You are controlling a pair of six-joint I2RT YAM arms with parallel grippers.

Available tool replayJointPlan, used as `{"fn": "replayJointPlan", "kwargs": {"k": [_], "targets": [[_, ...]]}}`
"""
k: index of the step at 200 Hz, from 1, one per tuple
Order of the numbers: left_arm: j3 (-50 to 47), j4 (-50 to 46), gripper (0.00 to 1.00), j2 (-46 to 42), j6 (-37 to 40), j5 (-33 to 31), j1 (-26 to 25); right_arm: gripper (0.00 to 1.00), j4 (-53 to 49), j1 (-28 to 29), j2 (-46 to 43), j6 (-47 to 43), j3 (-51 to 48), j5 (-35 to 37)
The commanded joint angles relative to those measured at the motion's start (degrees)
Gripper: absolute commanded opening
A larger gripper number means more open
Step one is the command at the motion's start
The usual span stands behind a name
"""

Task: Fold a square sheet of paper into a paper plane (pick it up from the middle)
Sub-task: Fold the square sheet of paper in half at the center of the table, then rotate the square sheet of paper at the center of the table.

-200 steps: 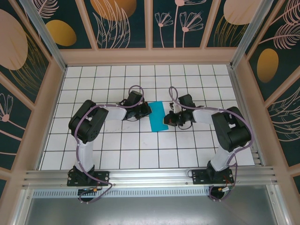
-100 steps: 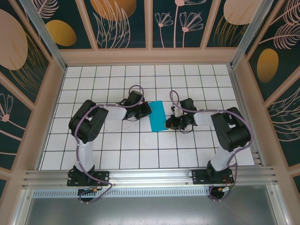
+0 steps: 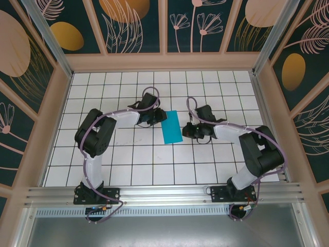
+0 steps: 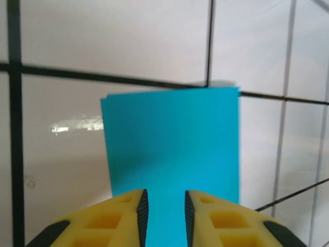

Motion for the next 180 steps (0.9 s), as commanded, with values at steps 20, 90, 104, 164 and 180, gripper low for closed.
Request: {"fn": "replayJointPlan", "kwargs": {"k": [20, 90, 104, 164, 180], "targets": [[-2.62, -3.92, 0.31, -11.07, -0.16, -6.97, 2.21, 0.05, -3.71, 3.82, 4.46, 2.30, 4.00, 8.27], [-18.10, -0.12, 0.34, -22.39, -2.09, -8.09, 5.90, 0.05, -6.57, 9.71, 10.26, 7.05, 5.39, 10.58], [-20.48, 1.22, 0.34, -23.29, -2.69, -8.03, 6.18, 0.05, -5.70, 11.62, 10.77, 9.39, 5.56, 9.72], [-28.35, 2.50, 0.35, -28.55, -4.19, -9.57, 6.94, 0.04, 0.32, 18.93, 17.72, 22.20, 14.53, 10.34], [-29.87, 2.13, 0.35, -30.53, -4.27, -10.42, 7.03, 0.05, 2.18, 18.88, 20.08, 23.71, 17.89, 11.19]]}}
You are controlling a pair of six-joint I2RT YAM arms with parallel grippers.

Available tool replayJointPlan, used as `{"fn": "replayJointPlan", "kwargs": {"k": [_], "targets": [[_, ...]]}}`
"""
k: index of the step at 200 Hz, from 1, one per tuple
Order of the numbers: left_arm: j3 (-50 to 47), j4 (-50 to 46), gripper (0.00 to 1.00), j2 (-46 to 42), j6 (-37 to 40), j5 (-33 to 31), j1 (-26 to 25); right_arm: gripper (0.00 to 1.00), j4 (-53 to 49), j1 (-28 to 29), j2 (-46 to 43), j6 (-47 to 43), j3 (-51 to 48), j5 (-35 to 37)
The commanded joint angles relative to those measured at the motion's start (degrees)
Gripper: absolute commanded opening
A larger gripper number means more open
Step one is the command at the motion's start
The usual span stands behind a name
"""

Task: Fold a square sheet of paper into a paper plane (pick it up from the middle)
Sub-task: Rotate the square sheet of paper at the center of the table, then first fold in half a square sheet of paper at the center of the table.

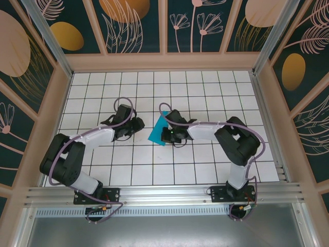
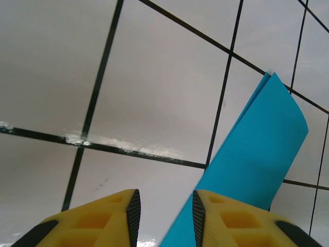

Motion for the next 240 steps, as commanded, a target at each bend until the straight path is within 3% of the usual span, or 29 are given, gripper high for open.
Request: {"fn": "replayJointPlan", "kwargs": {"k": [1, 27, 61, 86, 136, 183, 216, 240], "targets": [[-2.16, 1.27, 0.35, -3.62, -1.06, -1.97, 0.56, 0.05, 2.29, 0.55, 4.41, 5.69, 4.29, 1.40], [-4.24, 2.56, 0.36, -6.53, -0.50, -0.57, 0.53, 0.04, -1.06, 0.06, 3.42, 1.38, 10.62, 4.05], [-7.09, 10.67, 0.39, -8.38, -1.30, 5.72, 0.46, 0.05, -2.54, -5.28, 1.16, -1.18, 9.83, 3.14], [-6.53, 13.93, 0.39, -6.87, -3.13, 7.75, -0.64, 0.05, -4.19, -10.90, 5.07, -4.16, 11.13, -2.08], [-1.04, 14.44, 0.38, -0.22, -4.70, 9.07, -5.46, 0.05, -7.81, -16.52, 10.17, -9.47, 16.09, -2.18], [2.05, 15.29, 0.37, 5.41, -7.42, 9.95, -8.25, 0.05, -8.75, -17.74, 9.82, -9.02, 12.62, -0.59], [2.41, 15.12, 0.34, 7.23, -9.37, 9.94, -9.62, 0.03, -8.21, -17.74, 4.31, -5.81, 5.70, 2.46], [2.42, 16.23, 0.29, 8.54, -10.72, 9.71, -11.35, 0.03, -1.43, -17.74, -0.75, -5.82, 0.71, -1.29]]}}
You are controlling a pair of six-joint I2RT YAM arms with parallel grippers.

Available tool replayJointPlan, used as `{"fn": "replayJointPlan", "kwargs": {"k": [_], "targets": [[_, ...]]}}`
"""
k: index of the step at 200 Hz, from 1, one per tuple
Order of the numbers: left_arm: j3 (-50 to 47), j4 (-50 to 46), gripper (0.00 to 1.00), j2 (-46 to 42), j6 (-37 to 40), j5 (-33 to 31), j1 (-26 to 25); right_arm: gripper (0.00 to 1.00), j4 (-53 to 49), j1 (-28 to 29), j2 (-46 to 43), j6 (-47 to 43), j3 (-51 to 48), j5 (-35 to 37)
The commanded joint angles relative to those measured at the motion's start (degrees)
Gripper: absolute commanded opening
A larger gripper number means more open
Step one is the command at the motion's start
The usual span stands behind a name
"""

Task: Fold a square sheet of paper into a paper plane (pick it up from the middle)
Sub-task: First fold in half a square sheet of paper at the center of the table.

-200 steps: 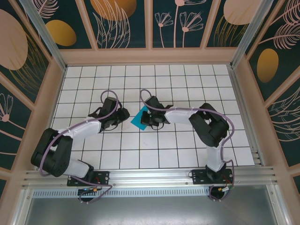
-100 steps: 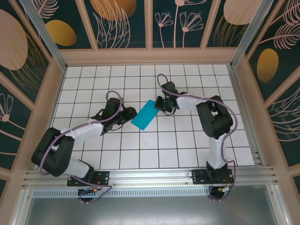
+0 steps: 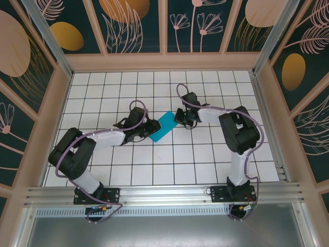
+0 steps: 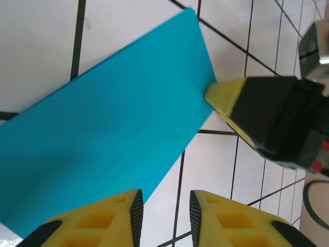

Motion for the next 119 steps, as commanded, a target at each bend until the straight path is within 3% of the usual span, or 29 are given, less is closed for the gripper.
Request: {"fn": "replayJointPlan", "kwargs": {"k": [1, 28, 76, 119], "targets": [[1.33, 2.43, 0.29, 1.46, -2.52, 0.56, -1.79, 0.03, 1.62, -0.41, -4.67, 0.69, -5.21, -1.08], [1.06, 4.84, 0.19, 3.20, -4.94, -0.97, -3.35, 0.01, 8.13, -0.41, -7.78, -1.93, -7.16, -9.88], [0.95, 7.89, 0.04, 6.19, -7.58, -1.90, -4.15, 0.00, 13.04, 0.53, -7.81, 0.99, -12.80, -15.55], [2.13, 8.44, 0.00, 9.13, -8.22, 0.63, -4.72, 0.00, 14.48, 2.20, -5.49, 0.78, -11.86, -19.04]]}}
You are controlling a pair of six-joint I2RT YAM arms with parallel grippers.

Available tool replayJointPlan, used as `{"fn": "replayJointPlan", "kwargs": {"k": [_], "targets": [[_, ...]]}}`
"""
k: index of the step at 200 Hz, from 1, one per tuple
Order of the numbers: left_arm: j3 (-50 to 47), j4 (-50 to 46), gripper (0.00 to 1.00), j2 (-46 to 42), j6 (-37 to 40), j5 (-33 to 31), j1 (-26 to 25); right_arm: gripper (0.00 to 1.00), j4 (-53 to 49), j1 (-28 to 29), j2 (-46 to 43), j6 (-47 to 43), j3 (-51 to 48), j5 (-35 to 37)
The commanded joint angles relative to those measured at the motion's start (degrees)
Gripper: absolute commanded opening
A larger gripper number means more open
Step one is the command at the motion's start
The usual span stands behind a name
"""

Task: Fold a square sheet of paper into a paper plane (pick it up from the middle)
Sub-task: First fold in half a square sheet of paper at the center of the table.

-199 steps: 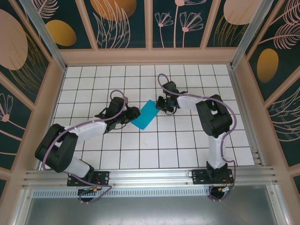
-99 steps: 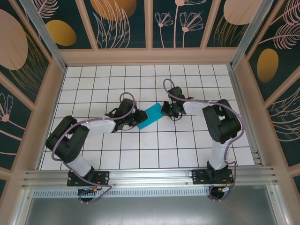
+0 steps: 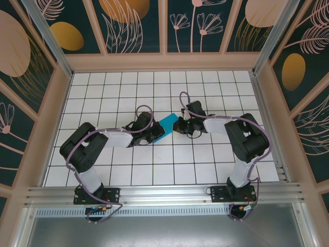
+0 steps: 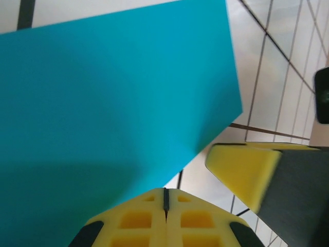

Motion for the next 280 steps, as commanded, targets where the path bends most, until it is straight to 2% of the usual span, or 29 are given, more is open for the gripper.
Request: {"fn": "replayJointPlan", "kwargs": {"k": [1, 57, 164, 183, 220, 280], "targets": [[1.75, 1.60, 0.00, 1.52, -1.20, 1.22, -0.66, 0.00, 3.20, 1.12, 1.45, 0.21, 0.58, -3.97], [2.43, 0.19, 0.00, 2.50, -0.90, 0.92, -0.65, 0.00, 1.86, 1.48, 4.34, -0.02, 2.37, -3.63], [5.28, -8.48, 0.00, 5.05, 0.18, -1.54, -0.65, 0.00, -2.36, 1.57, 7.05, -2.52, 5.48, -3.38], [5.51, -8.01, 0.00, 4.68, 0.82, -0.89, -0.60, 0.00, -3.23, 1.73, 7.79, -2.95, 5.29, -2.95], [4.86, -1.33, 0.00, 3.78, 1.53, 2.74, -0.65, 0.00, -3.56, 1.75, 8.01, -3.22, 4.85, -2.61], [3.97, -9.17, 0.00, 6.94, 0.62, 0.65, -0.66, 0.00, -3.98, 1.42, 8.41, -3.84, 5.06, -2.02]]}}
